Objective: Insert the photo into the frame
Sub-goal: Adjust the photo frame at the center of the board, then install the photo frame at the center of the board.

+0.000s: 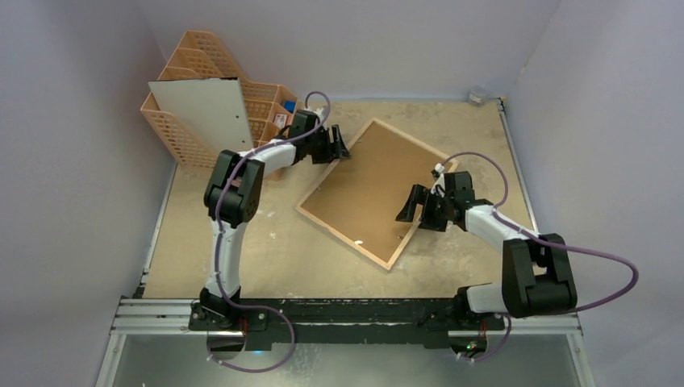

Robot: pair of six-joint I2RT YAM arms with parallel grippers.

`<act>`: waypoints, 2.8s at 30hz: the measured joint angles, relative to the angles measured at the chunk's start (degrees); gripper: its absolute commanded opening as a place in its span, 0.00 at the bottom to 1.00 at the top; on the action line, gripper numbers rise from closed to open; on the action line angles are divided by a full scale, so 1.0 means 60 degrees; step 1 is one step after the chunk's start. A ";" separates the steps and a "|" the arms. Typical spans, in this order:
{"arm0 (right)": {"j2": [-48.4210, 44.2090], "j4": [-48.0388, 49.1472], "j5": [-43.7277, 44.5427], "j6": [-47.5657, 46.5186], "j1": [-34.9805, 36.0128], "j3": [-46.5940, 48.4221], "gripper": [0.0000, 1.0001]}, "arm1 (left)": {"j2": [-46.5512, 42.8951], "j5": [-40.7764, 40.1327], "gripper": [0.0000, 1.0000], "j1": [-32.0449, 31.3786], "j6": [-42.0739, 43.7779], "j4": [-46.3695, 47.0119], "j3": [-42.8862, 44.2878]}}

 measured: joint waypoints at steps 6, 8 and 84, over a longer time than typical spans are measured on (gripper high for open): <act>-0.0211 0.0113 -0.0841 0.0484 0.0270 -0.0379 0.90 | 0.1027 0.0000 0.67 -0.0153 0.0051 0.0579 0.1315; -0.0291 -0.0350 -0.0321 0.0820 0.0404 -0.0255 0.93 | 0.1115 -0.0197 0.68 -0.0240 0.0066 0.0321 0.1592; 0.9205 -0.0324 0.7311 -0.3377 0.2816 1.1836 0.65 | -0.5643 -0.2790 0.65 0.0437 -0.1045 -0.2579 -0.6328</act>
